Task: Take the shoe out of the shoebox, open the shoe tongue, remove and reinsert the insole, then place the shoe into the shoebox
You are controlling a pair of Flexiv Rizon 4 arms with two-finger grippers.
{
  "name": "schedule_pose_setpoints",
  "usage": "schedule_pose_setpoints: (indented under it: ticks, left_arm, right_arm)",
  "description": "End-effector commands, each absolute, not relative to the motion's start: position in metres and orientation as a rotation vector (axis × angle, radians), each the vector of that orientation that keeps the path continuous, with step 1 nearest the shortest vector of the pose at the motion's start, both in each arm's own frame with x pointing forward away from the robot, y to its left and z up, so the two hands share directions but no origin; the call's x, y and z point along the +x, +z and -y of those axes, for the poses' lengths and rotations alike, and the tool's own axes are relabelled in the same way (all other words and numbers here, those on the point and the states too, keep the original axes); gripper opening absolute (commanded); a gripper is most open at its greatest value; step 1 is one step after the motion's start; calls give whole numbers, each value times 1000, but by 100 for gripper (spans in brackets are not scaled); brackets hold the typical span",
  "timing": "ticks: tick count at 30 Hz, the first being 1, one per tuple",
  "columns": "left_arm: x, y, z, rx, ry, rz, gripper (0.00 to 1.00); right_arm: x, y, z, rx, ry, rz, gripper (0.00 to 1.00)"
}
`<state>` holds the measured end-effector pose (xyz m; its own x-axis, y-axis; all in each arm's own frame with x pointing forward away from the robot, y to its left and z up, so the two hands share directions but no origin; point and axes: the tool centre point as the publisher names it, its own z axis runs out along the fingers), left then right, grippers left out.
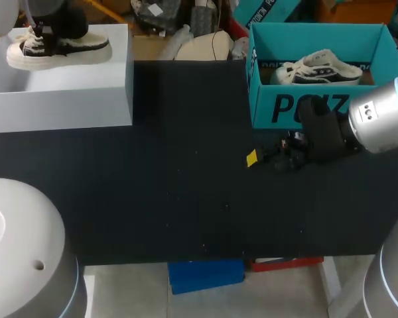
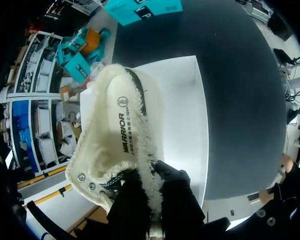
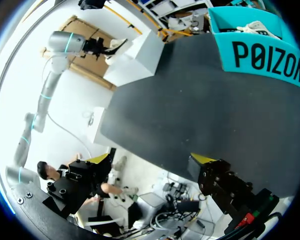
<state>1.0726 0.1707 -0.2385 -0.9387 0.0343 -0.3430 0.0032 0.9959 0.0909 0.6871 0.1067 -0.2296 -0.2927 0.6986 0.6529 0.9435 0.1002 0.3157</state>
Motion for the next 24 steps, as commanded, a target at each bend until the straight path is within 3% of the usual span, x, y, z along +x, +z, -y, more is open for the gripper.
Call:
schedule_pose_setpoints:
  ticks: [1,24]
  left_arm:
    - [1074,-252,-171,28,113,-2805,0]
    - [1070,-334,-182,70,168,-2906,0]
  right_arm:
    - [687,-229,-107,-1615,-1004,2047,100]
    - [687,-229,-107,-1615,-1004,2047,100]
